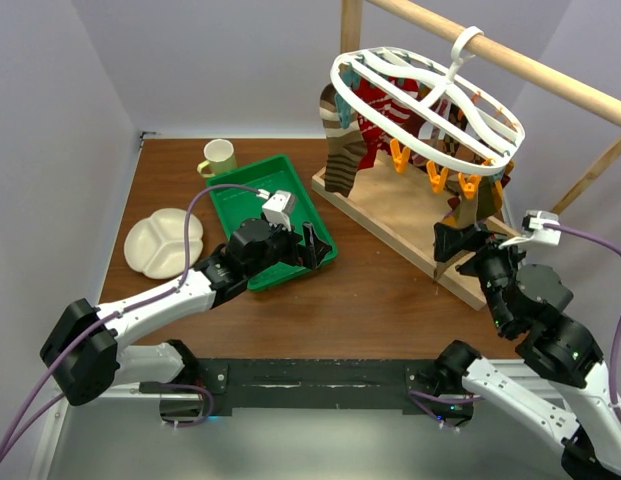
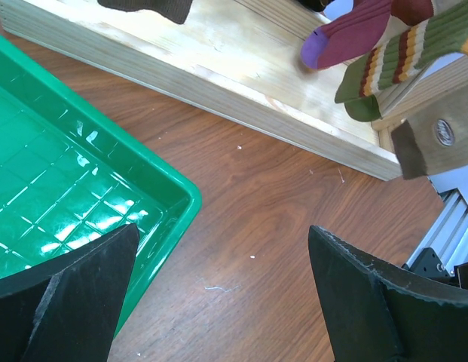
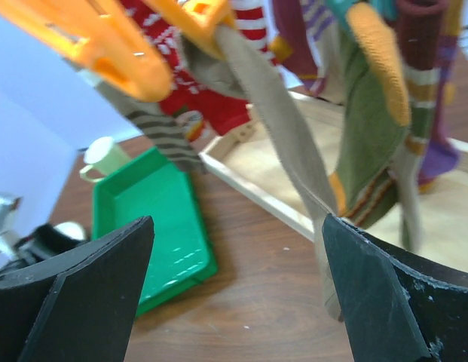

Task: Remove the socks clipped to the hanger
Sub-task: Remove the sock from the hanger.

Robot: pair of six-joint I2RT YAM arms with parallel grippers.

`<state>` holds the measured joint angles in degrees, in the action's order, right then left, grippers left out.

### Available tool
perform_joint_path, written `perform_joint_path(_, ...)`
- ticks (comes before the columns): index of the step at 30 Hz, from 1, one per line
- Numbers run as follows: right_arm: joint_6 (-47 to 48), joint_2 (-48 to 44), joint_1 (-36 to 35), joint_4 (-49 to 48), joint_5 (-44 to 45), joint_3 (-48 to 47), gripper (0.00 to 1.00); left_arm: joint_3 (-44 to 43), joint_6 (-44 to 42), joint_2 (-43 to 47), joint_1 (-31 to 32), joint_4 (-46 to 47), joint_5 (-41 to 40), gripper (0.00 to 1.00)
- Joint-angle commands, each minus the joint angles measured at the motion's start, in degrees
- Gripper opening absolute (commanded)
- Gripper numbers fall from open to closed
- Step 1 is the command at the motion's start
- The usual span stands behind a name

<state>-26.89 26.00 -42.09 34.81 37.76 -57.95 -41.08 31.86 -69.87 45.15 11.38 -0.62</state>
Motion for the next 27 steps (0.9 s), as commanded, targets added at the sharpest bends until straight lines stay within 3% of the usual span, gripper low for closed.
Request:
perform_joint_path(1, 1.23, 2.91, -0.10, 5.79, 6.09, -2.43, 0.97, -1.90, -0.74, 0.52, 0.29, 2.95, 0.36, 1.00)
perform_joint_path(5, -2.45, 5.37, -0.10, 11.85, 12.67, -2.95, 0.91, -1.72, -0.57, 0.96, 0.29, 2.60, 1.59, 1.00)
perform_joint_path(9, -4.92, 5.38, -0.19, 14.15, 12.69, -2.87, 0.89, -1.55, -0.65, 1.22, 0.29, 2.34, 1.76, 1.00)
perform_joint_path(16, -4.04, 7.66, -0.19, 20.56, 14.71, -12.26, 0.89, -1.90, -0.74, 1.31, 0.29, 1.46, 1.59, 1.00)
perform_joint_path(27, -1.85, 8.45, -0.19, 20.40, 9.80, -9.99, 0.88, -1.46, -0.13, 1.22, 0.38, 1.89, 2.03, 1.00)
